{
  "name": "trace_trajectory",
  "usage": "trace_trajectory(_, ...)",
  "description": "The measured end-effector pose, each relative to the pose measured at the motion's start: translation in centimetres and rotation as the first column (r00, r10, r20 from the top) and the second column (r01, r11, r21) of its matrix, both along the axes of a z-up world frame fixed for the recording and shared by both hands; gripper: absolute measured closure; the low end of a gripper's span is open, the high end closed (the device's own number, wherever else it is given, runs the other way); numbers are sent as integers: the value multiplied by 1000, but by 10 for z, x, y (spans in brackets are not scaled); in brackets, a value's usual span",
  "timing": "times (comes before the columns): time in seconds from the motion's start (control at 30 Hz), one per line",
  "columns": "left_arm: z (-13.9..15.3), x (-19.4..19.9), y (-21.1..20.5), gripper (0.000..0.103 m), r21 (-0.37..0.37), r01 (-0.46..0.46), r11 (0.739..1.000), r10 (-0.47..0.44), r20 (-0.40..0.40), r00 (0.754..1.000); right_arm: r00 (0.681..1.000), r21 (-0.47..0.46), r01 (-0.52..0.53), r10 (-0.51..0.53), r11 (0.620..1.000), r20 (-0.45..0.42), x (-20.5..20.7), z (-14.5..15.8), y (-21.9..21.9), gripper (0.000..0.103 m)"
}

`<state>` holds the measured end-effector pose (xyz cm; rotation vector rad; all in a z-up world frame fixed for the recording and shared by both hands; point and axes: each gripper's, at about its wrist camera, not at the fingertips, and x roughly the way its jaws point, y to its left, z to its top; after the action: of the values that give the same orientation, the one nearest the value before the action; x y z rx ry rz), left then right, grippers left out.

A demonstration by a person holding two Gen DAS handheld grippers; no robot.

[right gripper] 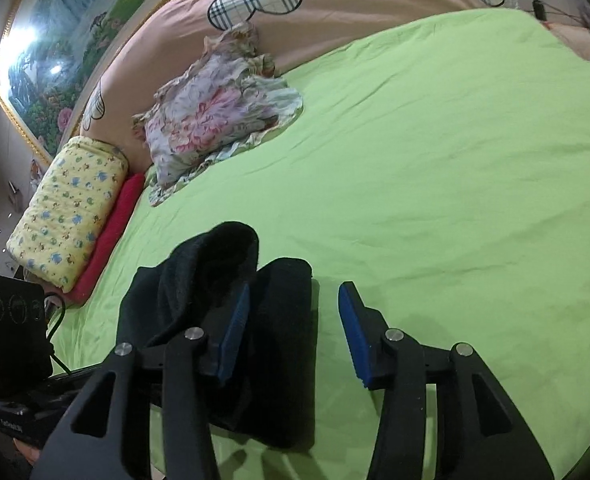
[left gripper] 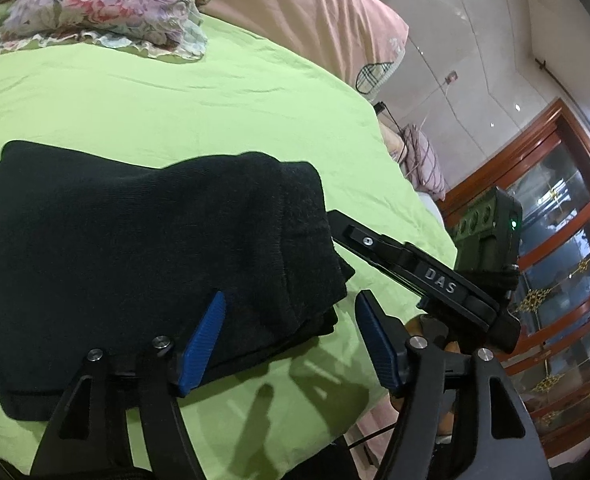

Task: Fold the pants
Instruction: 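Open both grippers and release the folded pants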

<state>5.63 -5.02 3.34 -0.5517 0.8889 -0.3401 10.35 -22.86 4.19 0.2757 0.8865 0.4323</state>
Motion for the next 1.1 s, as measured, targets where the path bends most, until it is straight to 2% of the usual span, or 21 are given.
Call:
trace_trajectory(0.2, 8, -12, 16, 30, -11, -44, 999, 45, 21, 999, 1000, 9, 16, -17, 1000, 21, -8, 13, 5, 54)
trace_trajectory(0.33, 9, -17, 24, 29, -15, -67, 998, 68, 23, 997, 1000, 9, 13, -13, 1000, 21, -13, 15, 12, 46)
trace_trajectory(0.5, 7, -23, 36, 28, -32, -103, 994, 104, 18, 994, 999, 5, 35, -35, 999, 16, -22, 15, 19, 43)
trace_trajectory(0.6, 8, -31, 47, 27, -42, -126, 991, 127, 22, 992, 999, 0, 28, -28, 1000, 17, -27, 14, 25, 36)
trace_trajectory(0.8, 8, -45, 73, 25, -60, -189, 980, 191, 27, 981, 999, -30, 28, -27, 999, 30, -34, 17, 35, 32)
trace_trajectory(0.93, 7, -52, 87, 24, -64, -229, 971, 231, 23, 973, 997, -42, 51, -49, 998, 57, -38, 22, 38, 19)
trace_trajectory(1.1, 1, -61, 108, 24, -85, -281, 956, 282, 10, 959, 997, -51, 53, -50, 997, 56, -41, 22, 45, 18)
